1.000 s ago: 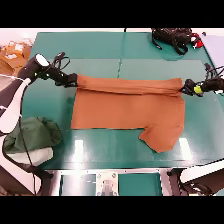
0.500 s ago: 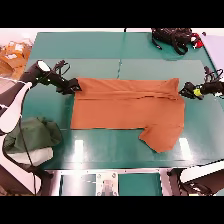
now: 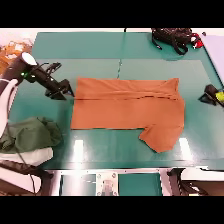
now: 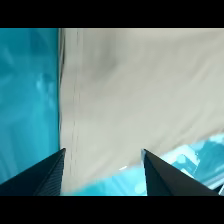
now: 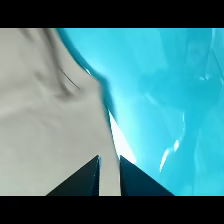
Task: Fold the shirts.
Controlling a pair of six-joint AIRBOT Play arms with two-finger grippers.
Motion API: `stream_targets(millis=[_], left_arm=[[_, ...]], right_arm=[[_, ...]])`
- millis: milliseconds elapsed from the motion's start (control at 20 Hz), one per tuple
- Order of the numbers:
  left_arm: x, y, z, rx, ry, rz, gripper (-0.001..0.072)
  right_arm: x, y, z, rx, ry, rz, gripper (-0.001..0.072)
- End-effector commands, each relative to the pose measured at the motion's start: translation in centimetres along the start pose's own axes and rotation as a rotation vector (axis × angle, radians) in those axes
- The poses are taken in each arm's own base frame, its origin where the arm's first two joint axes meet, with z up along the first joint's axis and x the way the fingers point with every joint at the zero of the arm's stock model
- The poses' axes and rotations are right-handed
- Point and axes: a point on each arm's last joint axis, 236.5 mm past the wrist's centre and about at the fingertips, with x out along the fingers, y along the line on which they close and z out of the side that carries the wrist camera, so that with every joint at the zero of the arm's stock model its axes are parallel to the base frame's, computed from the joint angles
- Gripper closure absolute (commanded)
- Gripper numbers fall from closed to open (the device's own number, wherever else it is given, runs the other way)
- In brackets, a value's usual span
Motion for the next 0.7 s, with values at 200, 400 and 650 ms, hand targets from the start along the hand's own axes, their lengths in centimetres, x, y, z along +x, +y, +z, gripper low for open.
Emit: stream_targets(millis=[200, 400, 650], left_arm=[[2.1, 1.2, -11.0, -0.191, -0.118, -0.018, 0.0162], [7.7, 0.8, -14.2, -0.219, -0.101, -0.028, 0.0162], [11.3, -3.0, -11.4, -0.170, -0.278, -0.059, 0.0163]], right_arm=[[0.6, -5.9, -14.7, 0.325, 0.071, -0.053, 0.0327], [4.1, -3.5, -19.5, 0.385, 0.153, 0.036, 0.0280], [7.4, -0.7, -22.8, 0.332, 0.220, 0.066, 0.0280]])
